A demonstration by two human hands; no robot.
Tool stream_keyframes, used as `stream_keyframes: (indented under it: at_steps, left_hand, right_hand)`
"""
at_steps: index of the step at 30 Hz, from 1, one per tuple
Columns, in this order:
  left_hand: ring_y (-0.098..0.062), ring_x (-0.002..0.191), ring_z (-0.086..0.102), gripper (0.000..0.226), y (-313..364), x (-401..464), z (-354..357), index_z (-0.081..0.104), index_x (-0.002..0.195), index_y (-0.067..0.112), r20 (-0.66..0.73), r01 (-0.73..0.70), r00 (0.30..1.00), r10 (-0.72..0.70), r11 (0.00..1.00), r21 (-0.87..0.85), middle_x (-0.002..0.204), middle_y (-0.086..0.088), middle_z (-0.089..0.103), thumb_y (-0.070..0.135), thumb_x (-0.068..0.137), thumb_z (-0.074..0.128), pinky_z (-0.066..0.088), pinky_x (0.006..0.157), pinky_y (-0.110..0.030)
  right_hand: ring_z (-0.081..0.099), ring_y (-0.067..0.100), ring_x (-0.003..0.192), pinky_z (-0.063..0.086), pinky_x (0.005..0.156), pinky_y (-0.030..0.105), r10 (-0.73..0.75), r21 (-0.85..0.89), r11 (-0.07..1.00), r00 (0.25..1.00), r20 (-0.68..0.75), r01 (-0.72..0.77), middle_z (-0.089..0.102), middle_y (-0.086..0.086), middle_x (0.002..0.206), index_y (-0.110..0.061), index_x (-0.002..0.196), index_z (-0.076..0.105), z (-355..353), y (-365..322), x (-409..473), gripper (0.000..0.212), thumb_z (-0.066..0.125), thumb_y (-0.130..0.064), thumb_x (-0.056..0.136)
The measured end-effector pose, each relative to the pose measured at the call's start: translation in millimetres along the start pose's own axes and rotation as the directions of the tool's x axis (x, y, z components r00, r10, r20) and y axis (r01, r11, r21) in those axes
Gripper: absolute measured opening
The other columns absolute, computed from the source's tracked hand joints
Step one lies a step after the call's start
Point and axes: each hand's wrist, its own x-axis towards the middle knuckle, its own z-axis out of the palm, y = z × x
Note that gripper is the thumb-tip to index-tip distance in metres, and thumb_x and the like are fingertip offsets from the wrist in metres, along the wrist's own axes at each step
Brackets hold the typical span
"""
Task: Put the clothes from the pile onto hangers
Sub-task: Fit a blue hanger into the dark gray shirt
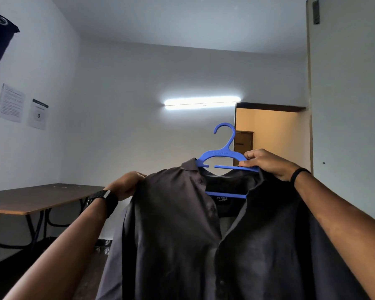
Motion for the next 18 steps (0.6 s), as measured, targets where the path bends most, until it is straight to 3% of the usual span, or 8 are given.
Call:
stream_keyframes:
  at_steps: [2, 3, 6, 9, 11, 14, 18]
  left_hand:
    - [-0.024, 0.063, 0.052, 0.025, 3.8, 1.4, 5.2, 0.062, 0.076, 0.006, -0.106, 0.062, 0.994, -0.035, 0.965, 0.256, 0.066, -0.009, 0.056, -0.004, 0.086, 0.041, 0.042, 0.058, -0.024]
    - [-0.026, 0.067, 0.057, 0.024, 7.8, 3.6, 10.0, 0.062, 0.079, 0.008, -0.191, 0.053, 0.982, 0.017, 0.933, 0.355, 0.067, -0.007, 0.057, -0.004, 0.085, 0.042, 0.044, 0.058, -0.025]
    - [-0.03, 0.08, 0.063, 0.023, 29.2, 5.7, 30.1, 0.06, 0.078, 0.015, -0.328, -0.167, 0.91, 0.253, 0.949, 0.269, 0.079, -0.01, 0.062, 0.005, 0.093, 0.046, 0.05, 0.075, -0.035]
    - [-0.019, 0.089, 0.062, 0.018, 58.2, -6.8, 57.3, 0.063, 0.1, 0.017, -0.153, -0.352, 0.894, 0.422, 0.871, 0.343, 0.096, -0.002, 0.066, 0.032, 0.096, 0.052, 0.045, 0.08, -0.029]
    - [-0.018, 0.095, 0.059, 0.027, 75.6, -12.4, 72.6, 0.062, 0.114, 0.017, -0.019, -0.4, 0.889, 0.458, 0.794, 0.457, 0.104, -0.002, 0.065, 0.035, 0.096, 0.053, 0.043, 0.082, -0.028]
    - [-0.025, 0.09, 0.052, 0.025, 93.6, -11.1, 82.2, 0.064, 0.103, 0.008, 0.057, -0.408, 0.881, 0.47, 0.692, 0.595, 0.1, -0.012, 0.062, 0.028, 0.097, 0.051, 0.035, 0.074, -0.03]
    - [-0.022, 0.082, 0.046, 0.019, 112.7, -18.4, 81.3, 0.057, 0.083, 0.014, -0.01, -0.378, 0.887, 0.462, 0.739, 0.558, 0.087, -0.006, 0.055, 0.029, 0.096, 0.054, 0.03, 0.069, -0.028]
  right_hand:
    - [0.058, 0.019, 0.079, 0.043, 0.079, 0.031, 0.004, -0.048, 0.999, 1.0, 0.002, -0.004, 0.064, 0.007, 0.084, -0.008, 0.087, 0.069, 3.3, -0.3, 2.5, 0.015, 0.062, -0.02, 0.091]
    - [0.058, 0.019, 0.078, 0.043, 0.08, 0.032, 0.004, -0.069, 0.998, 1.0, -0.003, -0.004, 0.064, 0.007, 0.083, -0.007, 0.088, 0.069, 5.9, -0.7, 3.7, 0.016, 0.062, -0.021, 0.091]
    - [0.055, 0.016, 0.073, 0.041, 0.075, 0.028, 0.004, -0.091, 0.996, 1.0, -0.014, -0.005, 0.061, 0.003, 0.076, -0.01, 0.08, 0.068, 13.4, -0.6, 6.2, 0.016, 0.063, -0.021, 0.09]
    - [0.054, 0.016, 0.073, 0.04, 0.074, 0.027, -0.003, -0.091, 0.996, 1.0, -0.026, 0.001, 0.06, 0.001, 0.074, -0.014, 0.075, 0.066, 21.1, -3.5, 8.4, 0.017, 0.064, -0.022, 0.09]
    - [0.056, 0.016, 0.076, 0.041, 0.077, 0.029, -0.02, -0.081, 0.997, 0.999, -0.038, 0.017, 0.062, 0.0, 0.078, -0.012, 0.078, 0.069, 24.4, -7.4, 8.9, 0.016, 0.064, -0.022, 0.09]
    - [0.06, 0.018, 0.082, 0.044, 0.083, 0.032, -0.054, -0.069, 0.996, 0.996, -0.069, 0.049, 0.068, 0.009, 0.088, -0.006, 0.089, 0.072, 24.4, -14.6, 5.5, 0.017, 0.065, -0.021, 0.089]
    - [0.063, 0.026, 0.095, 0.048, 0.091, 0.04, -0.136, -0.086, 0.989, 0.97, -0.202, 0.121, 0.069, 0.01, 0.096, -0.009, 0.093, 0.071, 21.0, -23.1, -4.1, 0.015, 0.071, -0.021, 0.084]
